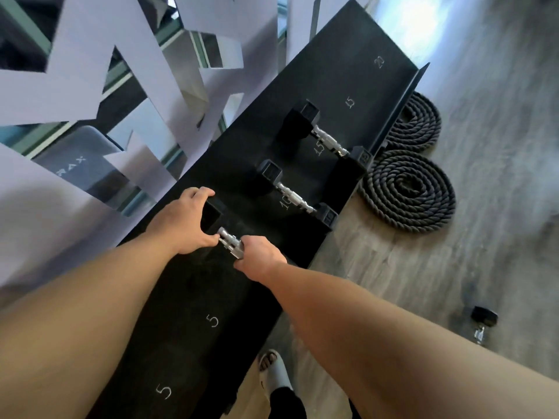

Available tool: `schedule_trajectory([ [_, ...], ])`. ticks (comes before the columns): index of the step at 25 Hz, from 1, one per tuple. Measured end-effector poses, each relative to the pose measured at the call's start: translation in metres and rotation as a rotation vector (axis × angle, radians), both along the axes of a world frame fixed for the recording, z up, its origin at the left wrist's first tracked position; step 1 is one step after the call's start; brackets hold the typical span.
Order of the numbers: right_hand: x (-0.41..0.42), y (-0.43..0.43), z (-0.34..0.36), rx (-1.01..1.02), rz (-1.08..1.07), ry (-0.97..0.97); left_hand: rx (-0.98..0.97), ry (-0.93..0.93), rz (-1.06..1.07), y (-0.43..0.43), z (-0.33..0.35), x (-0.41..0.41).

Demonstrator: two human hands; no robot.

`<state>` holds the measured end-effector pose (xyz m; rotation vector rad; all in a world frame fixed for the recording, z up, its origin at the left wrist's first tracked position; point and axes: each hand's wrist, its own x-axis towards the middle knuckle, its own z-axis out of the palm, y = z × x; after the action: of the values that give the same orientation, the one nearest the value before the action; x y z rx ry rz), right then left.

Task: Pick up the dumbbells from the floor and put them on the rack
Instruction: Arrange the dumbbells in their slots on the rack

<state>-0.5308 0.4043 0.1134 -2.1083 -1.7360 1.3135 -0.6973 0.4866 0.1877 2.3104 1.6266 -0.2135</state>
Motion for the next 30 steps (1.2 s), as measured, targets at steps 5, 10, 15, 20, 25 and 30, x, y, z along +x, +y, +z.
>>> schedule_trajectory([
  [5, 0.044, 0.034, 0.043, 0.092, 0.009, 0.000, 0.051, 0.008, -0.039, 0.034, 0.053, 0.041],
  [10, 0.120, 0.082, 0.066, 0.128, 0.016, -0.001, 0.083, 0.009, -0.045, 0.073, 0.084, 0.118],
  [15, 0.202, 0.128, 0.080, 0.148, 0.009, 0.026, 0.104, 0.031, -0.069, 0.116, 0.107, 0.207],
  [20, 0.275, 0.172, 0.087, 0.171, 0.029, 0.004, 0.108, 0.037, -0.072, 0.159, 0.121, 0.281],
  [25, 0.328, 0.218, 0.088, 0.146, -0.018, 0.033, 0.104, 0.049, -0.093, 0.211, 0.115, 0.333],
  [30, 0.363, 0.271, 0.078, 0.148, -0.031, -0.008, 0.067, 0.003, -0.146, 0.278, 0.097, 0.369],
])
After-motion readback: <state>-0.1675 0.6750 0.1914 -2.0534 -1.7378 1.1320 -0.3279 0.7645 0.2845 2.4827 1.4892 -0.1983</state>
